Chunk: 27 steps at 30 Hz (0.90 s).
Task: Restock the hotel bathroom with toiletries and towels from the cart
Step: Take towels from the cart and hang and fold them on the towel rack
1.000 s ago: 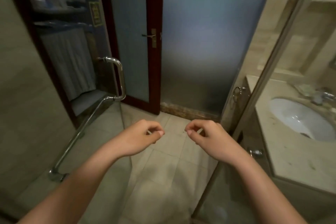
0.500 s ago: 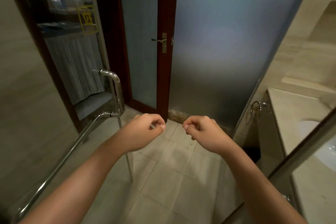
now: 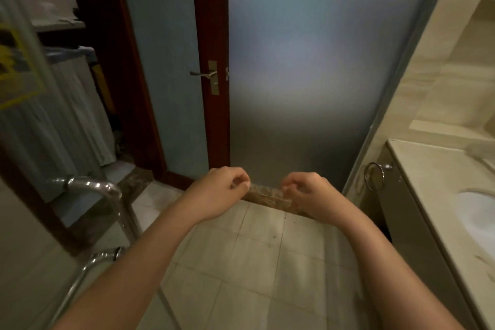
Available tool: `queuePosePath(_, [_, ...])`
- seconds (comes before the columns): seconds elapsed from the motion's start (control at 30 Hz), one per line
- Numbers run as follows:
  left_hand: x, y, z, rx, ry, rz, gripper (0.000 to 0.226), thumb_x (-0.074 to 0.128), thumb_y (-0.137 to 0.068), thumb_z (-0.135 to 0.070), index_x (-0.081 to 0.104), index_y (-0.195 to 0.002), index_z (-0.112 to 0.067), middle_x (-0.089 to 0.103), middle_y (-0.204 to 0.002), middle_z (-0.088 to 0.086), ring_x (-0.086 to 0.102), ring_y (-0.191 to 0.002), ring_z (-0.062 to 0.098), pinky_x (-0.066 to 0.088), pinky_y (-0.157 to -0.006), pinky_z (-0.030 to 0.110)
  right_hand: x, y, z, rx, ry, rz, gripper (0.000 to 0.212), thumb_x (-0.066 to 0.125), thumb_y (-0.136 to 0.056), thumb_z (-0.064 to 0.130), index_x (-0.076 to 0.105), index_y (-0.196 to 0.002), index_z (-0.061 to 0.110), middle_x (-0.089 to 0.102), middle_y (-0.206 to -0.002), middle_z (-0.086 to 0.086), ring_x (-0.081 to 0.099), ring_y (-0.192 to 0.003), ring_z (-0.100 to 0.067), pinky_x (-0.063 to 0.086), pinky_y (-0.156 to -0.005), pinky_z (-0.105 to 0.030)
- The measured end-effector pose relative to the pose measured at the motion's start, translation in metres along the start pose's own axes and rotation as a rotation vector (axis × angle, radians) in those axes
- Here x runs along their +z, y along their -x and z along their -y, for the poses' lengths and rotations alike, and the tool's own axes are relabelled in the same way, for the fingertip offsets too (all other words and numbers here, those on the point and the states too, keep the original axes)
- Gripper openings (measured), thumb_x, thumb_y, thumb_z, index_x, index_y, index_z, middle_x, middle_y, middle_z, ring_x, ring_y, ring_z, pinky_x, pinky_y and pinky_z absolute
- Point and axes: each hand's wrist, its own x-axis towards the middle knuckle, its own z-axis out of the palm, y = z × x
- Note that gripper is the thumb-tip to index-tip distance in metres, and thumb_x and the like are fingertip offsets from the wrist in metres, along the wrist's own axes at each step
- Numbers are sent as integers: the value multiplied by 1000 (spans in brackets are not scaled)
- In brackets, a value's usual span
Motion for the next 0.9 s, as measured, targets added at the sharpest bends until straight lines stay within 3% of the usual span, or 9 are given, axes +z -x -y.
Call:
queuePosePath(0.17, [-20, -66, 30, -27, 16, 23, 24, 41, -95, -36, 59, -110, -29, 61, -112, -6, 55, -104, 11, 48, -91, 39, -11, -74, 2, -6, 15, -46, 9, 51, -93, 30, 56, -90, 37, 62, -94, 9, 61, -85, -10, 53, -78, -30])
queuePosePath(0.3, [-22, -110, 47, -52, 40, 28, 25, 41, -95, -36, 59, -110, -28, 62, -113, -6, 56, -104, 12, 48, -92, 41, -12, -123, -3, -6, 43, -48, 13, 52, -93, 28, 62, -102, 27, 63, -96, 7, 63, -88, -14, 52, -79, -31])
queuePosePath(0.4, [-25, -140, 62, -66, 55, 27, 24, 42, -95, -35, 60, -108, -27, 63, -108, -6, 58, -99, 11, 50, -89, 40, -13, -161, -11, -19, 20, -41, 12, 53, -93, 26, 62, -101, 27, 62, -92, 10, 62, -84, -10, 49, -74, -24])
queuePosePath(0.63, [-44, -226, 101, -138, 90, -104, 21, 43, -95, -32, 61, -103, -28, 63, -97, -11, 58, -92, 5, 50, -83, 31, -30, -278, -29, -112, 47, 68, 12, 50, -95, 22, 57, -96, 31, 58, -87, 16, 57, -80, -2, 41, -66, -14])
queuePosePath(0.73, [-54, -264, 111, -152, 48, -50, 21, 42, -95, -35, 60, -106, -30, 61, -97, -14, 56, -93, 2, 46, -79, 24, -44, -330, -36, -186, 37, 101, 12, 49, -95, 25, 59, -100, 30, 56, -85, 19, 57, -84, -4, 40, -68, -15])
queuePosePath(0.9, [-64, -308, 125, -227, -44, -17, 22, 45, -94, -34, 62, -104, -26, 64, -90, -13, 59, -86, 4, 49, -79, 28, -51, -399, -46, -289, -19, 204, 12, 49, -95, 29, 59, -97, 34, 61, -89, 20, 58, -86, 0, 43, -69, -15])
